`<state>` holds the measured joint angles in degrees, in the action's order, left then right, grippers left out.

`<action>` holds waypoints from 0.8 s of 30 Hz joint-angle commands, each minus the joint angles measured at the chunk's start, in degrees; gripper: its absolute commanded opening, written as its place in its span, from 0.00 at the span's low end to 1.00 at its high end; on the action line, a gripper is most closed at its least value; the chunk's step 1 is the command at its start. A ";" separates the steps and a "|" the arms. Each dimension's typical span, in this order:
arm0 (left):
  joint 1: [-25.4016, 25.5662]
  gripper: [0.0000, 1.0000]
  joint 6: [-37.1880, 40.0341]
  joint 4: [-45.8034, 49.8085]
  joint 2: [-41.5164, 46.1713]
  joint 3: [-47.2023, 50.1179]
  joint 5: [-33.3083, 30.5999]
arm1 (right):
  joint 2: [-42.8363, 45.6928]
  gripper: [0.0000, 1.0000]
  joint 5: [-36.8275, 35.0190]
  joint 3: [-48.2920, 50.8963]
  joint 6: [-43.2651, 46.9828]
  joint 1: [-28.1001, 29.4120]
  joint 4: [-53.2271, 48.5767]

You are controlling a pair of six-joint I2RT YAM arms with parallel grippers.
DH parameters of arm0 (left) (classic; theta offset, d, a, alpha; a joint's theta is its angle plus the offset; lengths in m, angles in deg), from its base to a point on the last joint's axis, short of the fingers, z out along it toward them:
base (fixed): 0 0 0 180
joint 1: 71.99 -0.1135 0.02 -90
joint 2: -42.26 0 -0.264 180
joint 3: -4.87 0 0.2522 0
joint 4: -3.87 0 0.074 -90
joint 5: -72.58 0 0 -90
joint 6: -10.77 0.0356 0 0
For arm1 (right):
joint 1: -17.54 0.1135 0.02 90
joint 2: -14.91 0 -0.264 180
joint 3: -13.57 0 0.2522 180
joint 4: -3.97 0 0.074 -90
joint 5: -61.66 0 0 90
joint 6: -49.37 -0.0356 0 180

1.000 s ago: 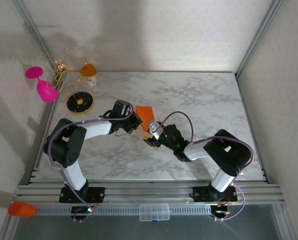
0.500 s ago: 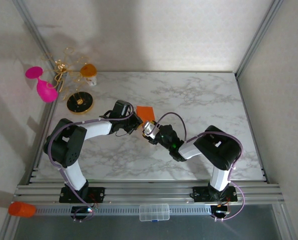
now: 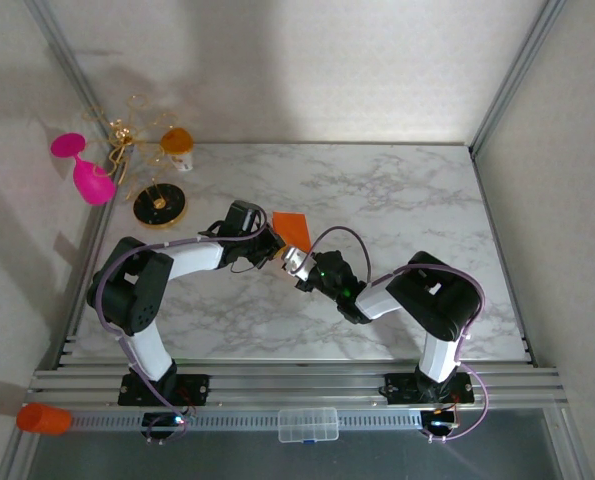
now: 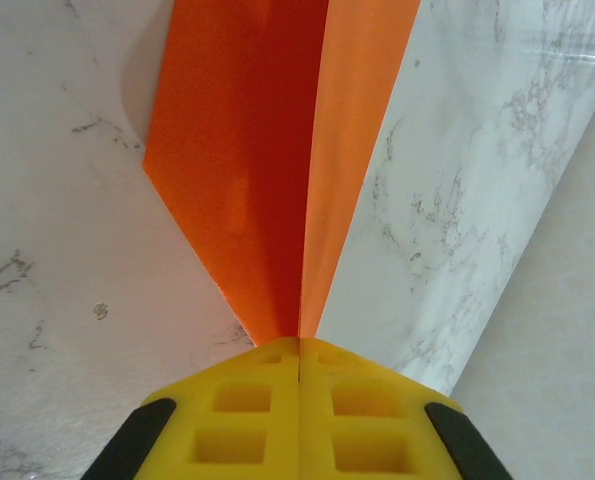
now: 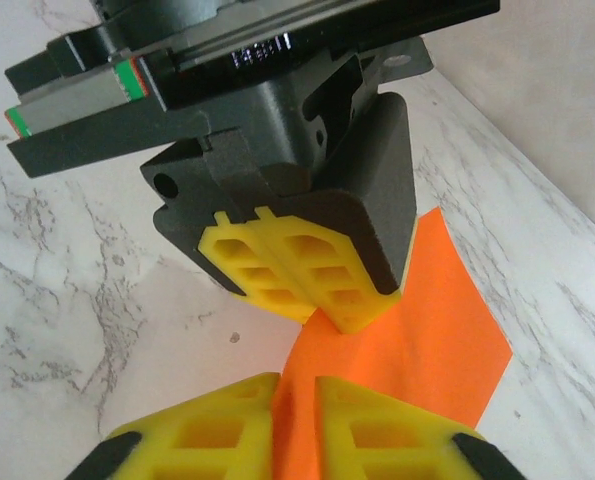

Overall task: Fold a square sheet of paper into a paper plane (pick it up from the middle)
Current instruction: Third fold the triangle at the center of the table.

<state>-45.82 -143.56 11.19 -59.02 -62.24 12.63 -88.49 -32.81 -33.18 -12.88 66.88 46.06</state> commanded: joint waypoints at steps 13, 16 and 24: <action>-5.35 0.39 9.05 9.42 7.73 -1.30 -8.29 | 5.83 0.00 12.95 -3.28 -15.30 0.57 -17.00; -4.12 0.39 10.83 8.90 6.75 -3.17 -7.51 | 7.23 0.00 18.53 -3.34 -22.30 0.56 -19.25; 1.04 0.29 14.56 11.35 -3.21 -8.79 -7.65 | 7.48 0.00 23.76 -3.16 -33.61 0.51 -19.37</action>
<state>-46.04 -132.00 18.82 -58.82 -69.32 6.29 -81.78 -12.33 -35.45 -40.27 66.93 27.92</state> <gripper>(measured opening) 0.300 0.058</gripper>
